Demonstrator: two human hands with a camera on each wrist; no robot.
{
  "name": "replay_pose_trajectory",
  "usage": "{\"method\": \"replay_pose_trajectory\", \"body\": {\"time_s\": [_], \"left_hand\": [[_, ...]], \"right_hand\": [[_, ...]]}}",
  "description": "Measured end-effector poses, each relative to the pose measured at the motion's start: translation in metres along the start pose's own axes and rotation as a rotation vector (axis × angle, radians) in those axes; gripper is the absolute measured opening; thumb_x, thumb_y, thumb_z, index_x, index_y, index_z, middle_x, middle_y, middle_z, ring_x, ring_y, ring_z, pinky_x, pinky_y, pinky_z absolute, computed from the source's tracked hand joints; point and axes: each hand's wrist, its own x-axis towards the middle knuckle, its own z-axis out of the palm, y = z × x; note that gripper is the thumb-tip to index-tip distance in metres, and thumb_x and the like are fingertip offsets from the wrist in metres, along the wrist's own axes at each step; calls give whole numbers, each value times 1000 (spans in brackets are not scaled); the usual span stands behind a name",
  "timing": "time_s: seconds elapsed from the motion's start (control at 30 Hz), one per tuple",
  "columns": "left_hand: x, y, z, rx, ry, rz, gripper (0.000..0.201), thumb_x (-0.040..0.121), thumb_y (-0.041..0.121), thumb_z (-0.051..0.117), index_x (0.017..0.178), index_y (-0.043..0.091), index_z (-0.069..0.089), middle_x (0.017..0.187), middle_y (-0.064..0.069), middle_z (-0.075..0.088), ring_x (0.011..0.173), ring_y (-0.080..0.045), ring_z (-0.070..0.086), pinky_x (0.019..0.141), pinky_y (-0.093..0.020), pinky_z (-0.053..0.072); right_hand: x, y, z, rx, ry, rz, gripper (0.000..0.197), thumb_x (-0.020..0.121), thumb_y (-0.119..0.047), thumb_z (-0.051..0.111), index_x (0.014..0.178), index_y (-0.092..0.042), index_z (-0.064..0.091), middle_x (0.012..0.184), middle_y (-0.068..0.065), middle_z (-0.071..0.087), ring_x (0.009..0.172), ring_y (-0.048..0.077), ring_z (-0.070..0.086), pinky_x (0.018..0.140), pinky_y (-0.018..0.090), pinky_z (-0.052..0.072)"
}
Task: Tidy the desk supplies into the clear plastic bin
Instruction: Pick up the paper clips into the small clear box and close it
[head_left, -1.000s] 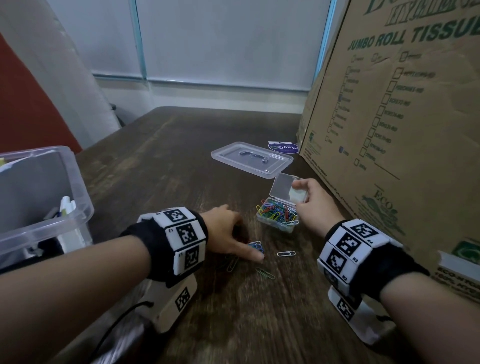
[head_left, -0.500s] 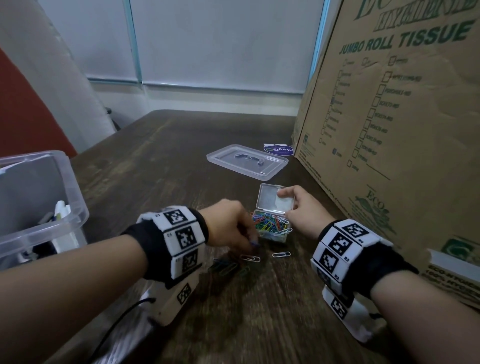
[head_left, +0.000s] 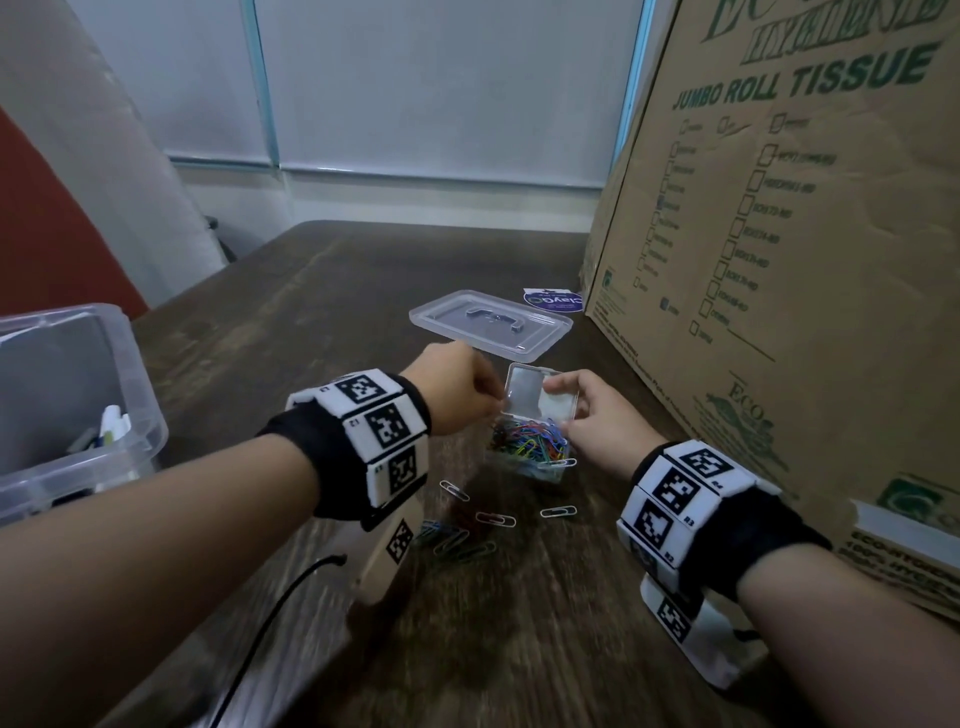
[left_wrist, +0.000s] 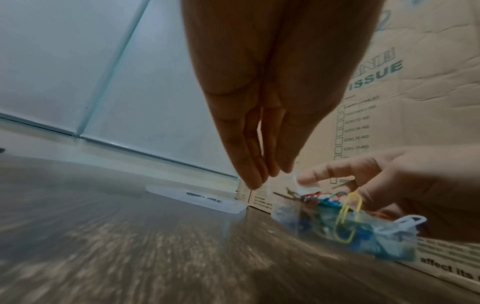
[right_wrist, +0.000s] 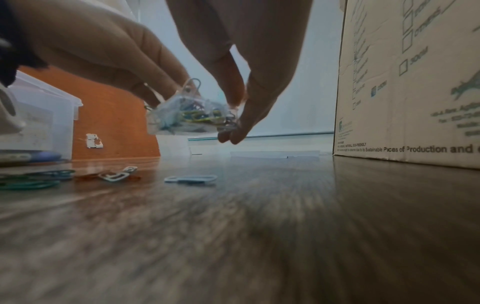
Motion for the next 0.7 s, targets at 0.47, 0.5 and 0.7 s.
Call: {"method": "replay_pose_trajectory", "body": {"time_s": [0.47, 0.5, 0.7], "left_hand": [[2, -5, 20, -290, 26, -128, 14, 81, 10, 69, 92, 13, 77, 61, 10, 61, 52, 0, 56, 66, -12, 51], [2, -4, 21, -285, 27, -118, 15, 81, 10, 69, 94, 14, 77, 62, 11, 60, 55, 0, 55, 68, -13, 50], [-2, 6, 14, -119, 86, 31, 18, 85, 21, 64, 99, 23, 75, 91, 3, 69, 82, -6, 57, 71, -13, 39]], "right_hand": [[-1, -3, 1, -47, -33, 3, 39, 78, 3, 58, 103, -26, 50, 96, 21, 62, 87, 30, 60, 85, 43, 51], [-1, -3, 1, -45, -31, 6, 38, 78, 3, 58, 103, -25, 50, 98, 22, 62, 88, 30, 60, 85, 42, 50], [0, -3, -1, 27, -32, 16, 36, 81, 4, 56, 105, -21, 49, 103, 15, 63, 77, 22, 62, 65, 30, 51]]}}
